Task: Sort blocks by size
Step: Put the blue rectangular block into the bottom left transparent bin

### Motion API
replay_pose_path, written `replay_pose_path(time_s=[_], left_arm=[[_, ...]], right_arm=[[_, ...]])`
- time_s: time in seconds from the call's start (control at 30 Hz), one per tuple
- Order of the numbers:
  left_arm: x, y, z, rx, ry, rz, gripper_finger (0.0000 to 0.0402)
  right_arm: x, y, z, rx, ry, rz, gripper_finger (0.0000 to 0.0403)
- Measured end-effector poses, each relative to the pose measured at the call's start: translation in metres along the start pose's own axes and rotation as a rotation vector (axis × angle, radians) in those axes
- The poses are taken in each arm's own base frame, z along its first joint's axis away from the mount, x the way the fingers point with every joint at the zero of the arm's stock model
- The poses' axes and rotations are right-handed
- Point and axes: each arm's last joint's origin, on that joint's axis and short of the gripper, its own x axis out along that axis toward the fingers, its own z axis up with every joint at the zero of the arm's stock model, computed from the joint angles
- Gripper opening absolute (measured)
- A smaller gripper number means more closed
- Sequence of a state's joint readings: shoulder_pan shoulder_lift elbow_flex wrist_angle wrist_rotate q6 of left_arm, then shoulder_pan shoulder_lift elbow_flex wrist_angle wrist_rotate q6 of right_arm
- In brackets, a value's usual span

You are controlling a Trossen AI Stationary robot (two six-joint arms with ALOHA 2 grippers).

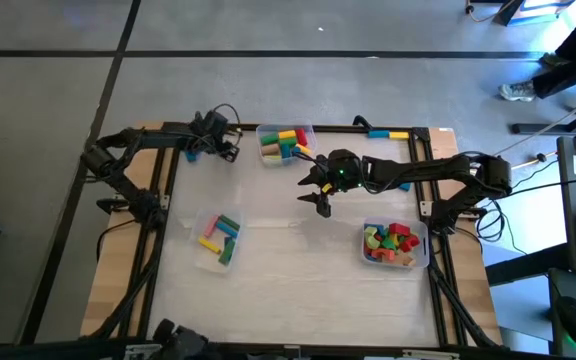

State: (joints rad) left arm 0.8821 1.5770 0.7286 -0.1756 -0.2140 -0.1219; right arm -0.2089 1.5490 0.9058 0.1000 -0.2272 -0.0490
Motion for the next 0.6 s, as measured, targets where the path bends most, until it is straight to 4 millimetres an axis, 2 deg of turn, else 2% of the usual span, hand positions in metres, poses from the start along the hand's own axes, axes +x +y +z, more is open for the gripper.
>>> replay_pose_path(time_s=[0.17,0.33,0.47,0.6], left_arm=[[-0.01,-0.016,-0.009,0.062,0.088,-0.084,0.0205],[-0.019,-0.029,-0.018,0.204,0.164,-0.11,0.0205],[-0.034,-0.036,-0.013,0.278,0.234,-0.145,0.0205],[-0.053,-0.039,0.007,0.356,0.175,-0.161,0.0205]], right_arm=[[0.0,0.0,-0.001,0.001,0.006,0.0,0.0225],[0.0,0.0,-0.002,0.005,0.024,0.001,0.0225],[0.0,0.0,-0.003,0.006,0.026,0.001,0.0225],[0.0,0.0,-0.003,0.006,0.026,0.001,0.0225]])
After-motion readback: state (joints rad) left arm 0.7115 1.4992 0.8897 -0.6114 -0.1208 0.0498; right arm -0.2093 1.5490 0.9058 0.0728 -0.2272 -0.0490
